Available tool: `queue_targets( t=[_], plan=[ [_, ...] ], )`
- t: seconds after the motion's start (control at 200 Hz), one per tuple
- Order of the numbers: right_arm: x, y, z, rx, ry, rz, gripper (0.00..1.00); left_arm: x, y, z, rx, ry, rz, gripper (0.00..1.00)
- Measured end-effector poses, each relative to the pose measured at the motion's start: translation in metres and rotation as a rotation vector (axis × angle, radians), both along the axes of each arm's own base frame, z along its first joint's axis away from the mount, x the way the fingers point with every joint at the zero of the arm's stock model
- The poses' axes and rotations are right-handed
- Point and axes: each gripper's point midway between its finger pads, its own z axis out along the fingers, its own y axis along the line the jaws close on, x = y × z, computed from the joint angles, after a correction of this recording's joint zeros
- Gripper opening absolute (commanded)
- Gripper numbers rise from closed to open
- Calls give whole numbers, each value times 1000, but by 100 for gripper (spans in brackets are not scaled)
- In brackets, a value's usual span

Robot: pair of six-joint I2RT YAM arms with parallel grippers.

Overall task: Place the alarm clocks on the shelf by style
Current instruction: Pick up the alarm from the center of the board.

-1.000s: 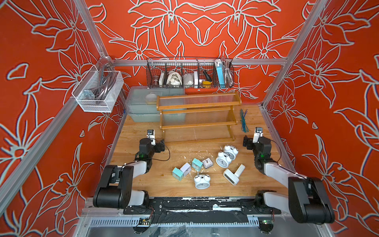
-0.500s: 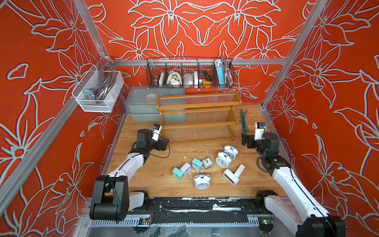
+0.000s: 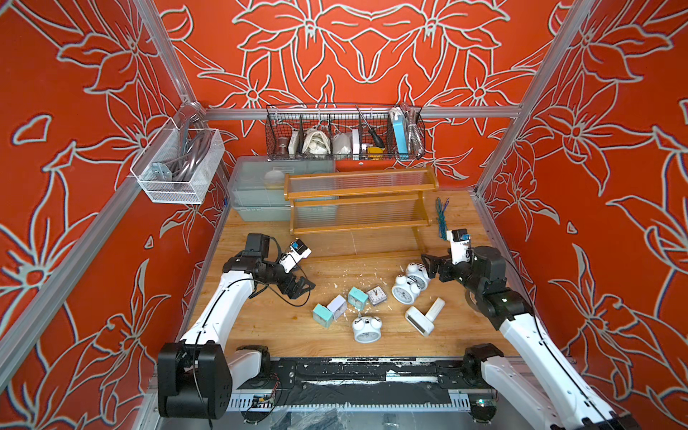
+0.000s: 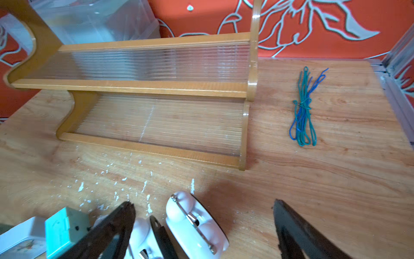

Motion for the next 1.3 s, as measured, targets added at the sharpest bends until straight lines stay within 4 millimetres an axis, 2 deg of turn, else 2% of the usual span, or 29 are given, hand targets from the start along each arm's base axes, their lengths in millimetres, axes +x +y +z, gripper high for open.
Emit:
queue_targets(
  t=[0.19,0.42,0.906,1.301],
  plan=[
    [-11,24,6,48,12,112,100,-29,-10,0,-30,47,-112,92],
    [-24,45,8,84,30,216,100,-48,-19,-9,-14,50,-218,91],
    [-19,33,-6,46,48,136,100,-58,-29,-32,40,20,-304,91],
    [-18,30,-7,39,48,123,100,-60,-37,-62,170,-17,-428,91]
  ],
)
